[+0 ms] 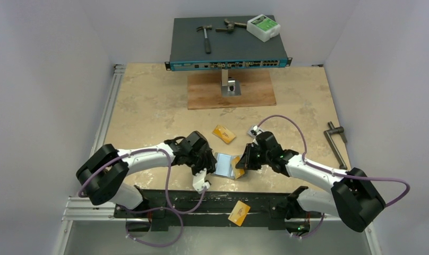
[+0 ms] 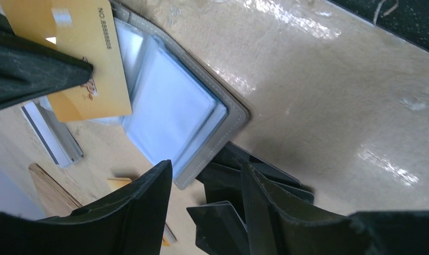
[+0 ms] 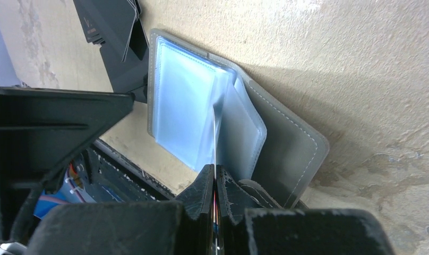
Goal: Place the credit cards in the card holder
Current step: Insert the credit card into the card holder.
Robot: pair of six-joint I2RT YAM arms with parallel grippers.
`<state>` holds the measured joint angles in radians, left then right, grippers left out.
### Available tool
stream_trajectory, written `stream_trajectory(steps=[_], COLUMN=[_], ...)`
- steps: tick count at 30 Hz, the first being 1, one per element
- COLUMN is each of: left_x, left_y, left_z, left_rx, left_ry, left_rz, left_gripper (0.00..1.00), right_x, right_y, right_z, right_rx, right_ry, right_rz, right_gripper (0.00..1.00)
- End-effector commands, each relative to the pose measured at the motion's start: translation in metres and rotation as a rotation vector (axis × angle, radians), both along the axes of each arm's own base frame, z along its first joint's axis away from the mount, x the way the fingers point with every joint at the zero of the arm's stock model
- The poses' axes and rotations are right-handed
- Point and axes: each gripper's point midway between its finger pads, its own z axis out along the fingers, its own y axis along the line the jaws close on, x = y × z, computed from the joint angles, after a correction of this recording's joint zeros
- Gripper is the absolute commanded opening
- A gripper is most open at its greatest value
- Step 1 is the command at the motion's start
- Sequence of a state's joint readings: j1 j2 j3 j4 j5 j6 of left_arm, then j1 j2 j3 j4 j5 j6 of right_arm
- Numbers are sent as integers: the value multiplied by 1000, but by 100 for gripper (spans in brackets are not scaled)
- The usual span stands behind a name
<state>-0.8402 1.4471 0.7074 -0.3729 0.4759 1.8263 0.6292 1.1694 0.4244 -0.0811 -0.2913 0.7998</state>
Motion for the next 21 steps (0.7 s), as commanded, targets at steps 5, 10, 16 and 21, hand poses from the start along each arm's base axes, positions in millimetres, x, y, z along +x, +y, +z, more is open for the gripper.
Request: stream_trajectory(steps=[5, 10, 16, 21], left_x=[-2, -2, -5, -12], left_y=[-34, -35, -32, -32], left_z=[4, -4, -10, -13], left_rx=[-74, -52, -32, -23], left_ry=[-55, -63, -56, -43], left_rz=[-97, -113, -123, -132], left_gripper=[49, 49, 47, 44], right_x=[8, 5, 3, 5], right_y=[5, 4, 5, 3], right_z=[4, -1, -7, -8], right_rx=[33, 29, 33, 23], right_ry=[-43, -31, -21, -26], right_rz=[33, 40, 43, 33], right_gripper=[0, 0, 0, 0])
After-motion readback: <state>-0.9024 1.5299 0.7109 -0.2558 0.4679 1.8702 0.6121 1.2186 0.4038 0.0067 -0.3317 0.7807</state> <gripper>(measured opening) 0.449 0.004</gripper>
